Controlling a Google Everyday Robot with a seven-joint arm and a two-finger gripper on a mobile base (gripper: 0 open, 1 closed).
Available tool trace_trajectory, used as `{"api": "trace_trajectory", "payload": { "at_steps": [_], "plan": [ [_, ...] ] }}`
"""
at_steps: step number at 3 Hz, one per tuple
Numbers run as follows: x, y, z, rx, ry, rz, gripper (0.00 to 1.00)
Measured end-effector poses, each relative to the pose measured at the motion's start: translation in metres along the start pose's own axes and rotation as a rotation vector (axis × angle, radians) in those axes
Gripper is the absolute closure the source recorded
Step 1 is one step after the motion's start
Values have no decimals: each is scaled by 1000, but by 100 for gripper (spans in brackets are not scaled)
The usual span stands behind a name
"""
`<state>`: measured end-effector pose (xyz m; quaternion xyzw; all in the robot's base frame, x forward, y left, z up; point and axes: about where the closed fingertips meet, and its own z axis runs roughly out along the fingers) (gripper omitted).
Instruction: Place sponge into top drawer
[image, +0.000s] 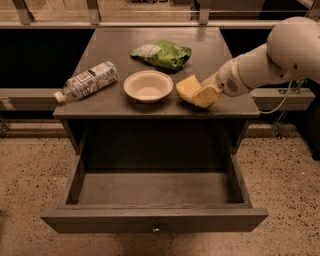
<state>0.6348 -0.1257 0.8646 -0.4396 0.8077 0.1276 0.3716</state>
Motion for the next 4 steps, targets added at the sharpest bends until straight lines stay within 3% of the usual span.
{"api": "trace_trajectory", "payload": {
  "at_steps": [1, 2, 3, 4],
  "plan": [
    [8, -3, -52, 63, -56, 14, 100],
    [24, 24, -57, 26, 10, -55, 100],
    [55, 64, -37, -68, 54, -139, 100],
    [75, 94, -28, -127, 15, -237, 100]
  ]
}}
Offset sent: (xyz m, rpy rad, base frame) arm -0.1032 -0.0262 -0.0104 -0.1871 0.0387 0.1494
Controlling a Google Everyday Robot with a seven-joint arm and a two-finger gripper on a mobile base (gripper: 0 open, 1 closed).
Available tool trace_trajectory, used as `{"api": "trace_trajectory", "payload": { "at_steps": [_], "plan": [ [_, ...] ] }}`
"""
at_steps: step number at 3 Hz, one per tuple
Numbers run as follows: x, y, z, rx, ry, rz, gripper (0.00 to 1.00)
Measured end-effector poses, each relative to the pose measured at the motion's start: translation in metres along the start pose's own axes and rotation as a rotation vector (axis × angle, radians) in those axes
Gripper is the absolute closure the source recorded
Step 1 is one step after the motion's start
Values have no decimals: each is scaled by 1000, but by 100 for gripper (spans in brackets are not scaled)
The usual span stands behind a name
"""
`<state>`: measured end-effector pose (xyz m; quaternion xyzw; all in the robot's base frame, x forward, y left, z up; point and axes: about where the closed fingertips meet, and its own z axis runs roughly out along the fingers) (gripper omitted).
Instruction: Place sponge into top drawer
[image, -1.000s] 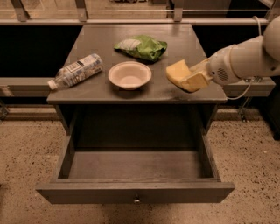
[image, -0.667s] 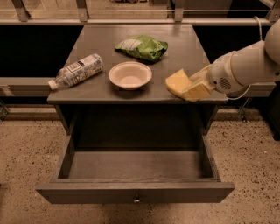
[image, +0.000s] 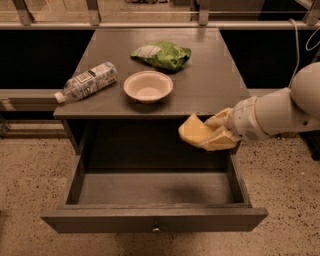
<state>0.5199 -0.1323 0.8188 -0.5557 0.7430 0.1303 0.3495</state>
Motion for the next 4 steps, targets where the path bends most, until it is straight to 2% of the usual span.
{"api": "trace_trajectory", "payload": {
  "at_steps": [1, 2, 3, 4],
  "plan": [
    [1, 3, 0, -3, -3, -63, 100],
    [3, 4, 2, -5, -7, -64, 100],
    [30, 7, 45, -34, -87, -67, 100],
    [85, 17, 108, -77, -131, -85, 100]
  ]
}}
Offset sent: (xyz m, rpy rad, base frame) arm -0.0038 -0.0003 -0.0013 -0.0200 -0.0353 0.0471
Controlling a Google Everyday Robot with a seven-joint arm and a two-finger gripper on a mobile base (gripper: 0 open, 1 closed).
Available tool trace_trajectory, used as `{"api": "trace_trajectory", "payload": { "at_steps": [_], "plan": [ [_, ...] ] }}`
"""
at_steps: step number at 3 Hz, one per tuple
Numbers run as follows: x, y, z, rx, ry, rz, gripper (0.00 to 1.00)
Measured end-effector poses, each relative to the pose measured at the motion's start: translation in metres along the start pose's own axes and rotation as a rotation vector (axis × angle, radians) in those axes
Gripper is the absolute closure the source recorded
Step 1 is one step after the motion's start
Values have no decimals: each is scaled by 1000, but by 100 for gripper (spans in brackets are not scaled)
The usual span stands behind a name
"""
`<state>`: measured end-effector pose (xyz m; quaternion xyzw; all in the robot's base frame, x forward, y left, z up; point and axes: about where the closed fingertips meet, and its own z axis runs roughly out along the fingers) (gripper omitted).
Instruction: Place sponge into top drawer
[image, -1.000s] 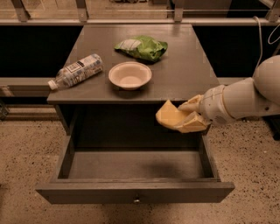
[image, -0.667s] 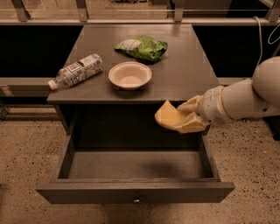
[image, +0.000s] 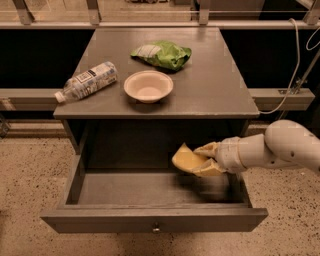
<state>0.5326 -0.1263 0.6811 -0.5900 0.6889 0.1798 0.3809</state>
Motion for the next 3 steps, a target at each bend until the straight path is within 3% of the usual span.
{"api": "trace_trajectory", "payload": {
  "at_steps": [1, 3],
  "plan": [
    [24, 5, 23, -16, -16, -19, 100],
    [23, 7, 27, -25, -20, -20, 59]
  ]
}}
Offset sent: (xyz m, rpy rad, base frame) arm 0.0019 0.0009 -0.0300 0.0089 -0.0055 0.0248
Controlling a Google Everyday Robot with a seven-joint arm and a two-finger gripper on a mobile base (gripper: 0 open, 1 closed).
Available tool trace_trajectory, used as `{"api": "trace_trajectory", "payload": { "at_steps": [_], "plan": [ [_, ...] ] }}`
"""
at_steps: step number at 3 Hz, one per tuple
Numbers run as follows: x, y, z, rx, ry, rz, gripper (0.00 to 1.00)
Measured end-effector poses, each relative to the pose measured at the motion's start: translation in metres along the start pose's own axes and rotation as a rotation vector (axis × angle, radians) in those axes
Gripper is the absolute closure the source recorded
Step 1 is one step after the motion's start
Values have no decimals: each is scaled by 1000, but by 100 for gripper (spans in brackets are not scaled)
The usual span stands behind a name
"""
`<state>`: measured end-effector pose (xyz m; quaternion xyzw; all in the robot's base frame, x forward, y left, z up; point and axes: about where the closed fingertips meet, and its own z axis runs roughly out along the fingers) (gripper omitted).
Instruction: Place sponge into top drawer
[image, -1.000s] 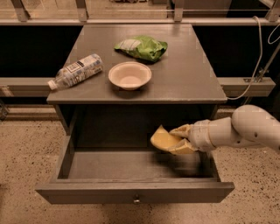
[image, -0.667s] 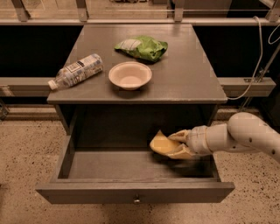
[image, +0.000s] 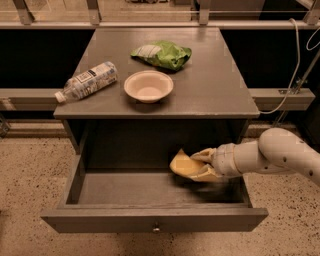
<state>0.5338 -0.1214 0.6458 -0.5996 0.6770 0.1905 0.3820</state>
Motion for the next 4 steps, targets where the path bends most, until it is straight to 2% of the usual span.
{"api": "trace_trajectory", "payload": {
  "at_steps": [1, 2, 3, 4],
  "plan": [
    [-1, 1, 2, -5, -2, -1, 28],
    [-1, 2, 4, -8, -3, -2, 4],
    [-2, 2, 5, -10, -4, -2, 0],
    [-2, 2, 5, -10, -4, -2, 0]
  ]
}}
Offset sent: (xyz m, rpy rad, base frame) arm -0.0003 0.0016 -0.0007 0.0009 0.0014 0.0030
